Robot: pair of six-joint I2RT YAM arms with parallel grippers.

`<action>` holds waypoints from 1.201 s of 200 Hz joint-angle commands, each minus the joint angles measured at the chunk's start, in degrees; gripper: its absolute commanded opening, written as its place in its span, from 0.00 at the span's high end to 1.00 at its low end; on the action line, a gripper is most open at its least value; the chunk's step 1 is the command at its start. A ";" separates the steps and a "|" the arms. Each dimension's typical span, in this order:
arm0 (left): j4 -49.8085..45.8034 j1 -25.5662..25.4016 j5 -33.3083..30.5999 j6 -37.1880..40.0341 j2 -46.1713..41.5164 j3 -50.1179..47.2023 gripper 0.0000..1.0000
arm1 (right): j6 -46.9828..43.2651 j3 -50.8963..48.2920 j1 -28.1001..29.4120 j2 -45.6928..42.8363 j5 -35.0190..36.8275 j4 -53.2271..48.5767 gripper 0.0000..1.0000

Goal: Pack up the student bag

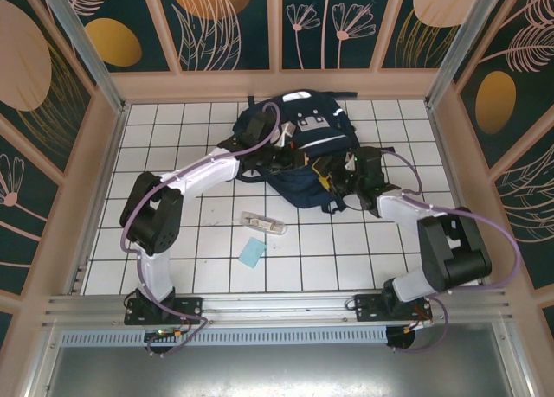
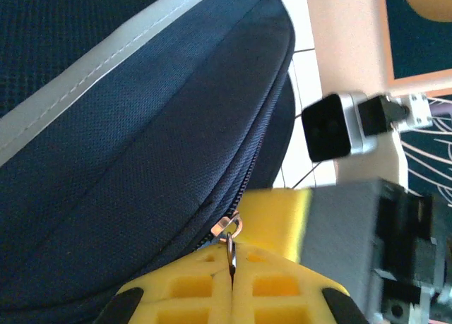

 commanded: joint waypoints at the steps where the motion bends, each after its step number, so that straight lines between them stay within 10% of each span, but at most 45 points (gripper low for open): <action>1: 4.09 -0.32 3.29 0.78 -5.38 -1.33 1.00 | 2.59 0.45 0.31 2.32 1.89 9.04 1.00; 49: -13.06 3.19 -22.36 14.34 -3.59 -0.92 1.00 | -3.22 -0.22 0.32 -5.53 6.22 -0.55 1.00; 96: -13.22 10.72 -29.79 15.72 -3.20 -2.76 1.00 | -3.75 -2.85 -0.85 -10.50 6.32 -2.51 1.00; 136: -16.26 12.34 -27.62 15.93 0.64 3.98 1.00 | -6.64 -1.21 -0.91 -10.04 7.07 -5.65 1.00; 183: -18.26 12.31 -10.13 13.40 -6.82 -5.64 1.00 | -9.47 -0.74 -3.35 -8.24 11.09 -6.98 1.00; 240: -19.48 12.43 -16.60 14.21 -6.31 -7.57 1.00 | -9.19 0.29 -2.56 -6.14 10.74 -5.82 1.00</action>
